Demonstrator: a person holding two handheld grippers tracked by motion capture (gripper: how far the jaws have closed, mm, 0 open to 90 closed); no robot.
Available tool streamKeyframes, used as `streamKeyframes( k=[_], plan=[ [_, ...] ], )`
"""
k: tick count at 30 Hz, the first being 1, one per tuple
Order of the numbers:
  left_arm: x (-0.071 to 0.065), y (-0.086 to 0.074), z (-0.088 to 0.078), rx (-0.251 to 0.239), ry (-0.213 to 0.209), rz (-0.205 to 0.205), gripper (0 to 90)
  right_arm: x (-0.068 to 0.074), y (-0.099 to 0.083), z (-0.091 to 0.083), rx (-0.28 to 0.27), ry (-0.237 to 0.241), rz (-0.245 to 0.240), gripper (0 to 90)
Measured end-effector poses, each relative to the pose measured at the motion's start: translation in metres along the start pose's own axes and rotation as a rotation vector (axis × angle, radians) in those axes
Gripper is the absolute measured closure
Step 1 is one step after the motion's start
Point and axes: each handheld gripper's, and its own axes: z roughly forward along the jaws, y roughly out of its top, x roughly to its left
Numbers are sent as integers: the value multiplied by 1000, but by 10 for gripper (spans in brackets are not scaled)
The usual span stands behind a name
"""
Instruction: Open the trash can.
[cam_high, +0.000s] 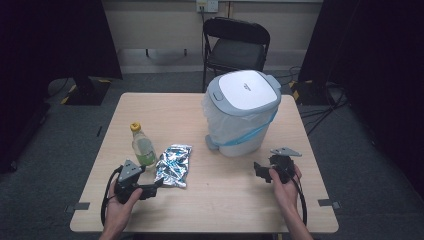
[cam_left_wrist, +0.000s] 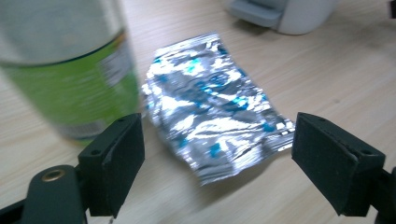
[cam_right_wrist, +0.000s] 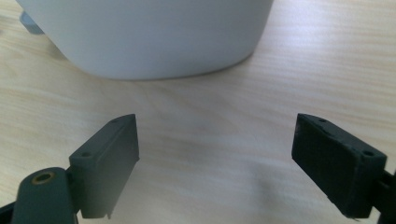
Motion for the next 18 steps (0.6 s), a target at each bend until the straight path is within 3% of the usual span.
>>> streamKeyframes(
  k=[6, 11, 16, 18],
  plan=[
    [-21, 9, 12, 12, -41, 40, 176, 7, 11, 5, -9, 32, 2, 137],
    [-36, 24, 28, 2, -105, 74, 176, 5, 24, 6, -15, 34, 0, 137],
    [-48, 35, 46, -9, -144, 61, 176, -1, 32, 7, -34, 16, 6, 139],
    [-49, 39, 51, -1, -139, 63, 182, -3, 35, 8, -39, 15, 11, 141]
  ],
)
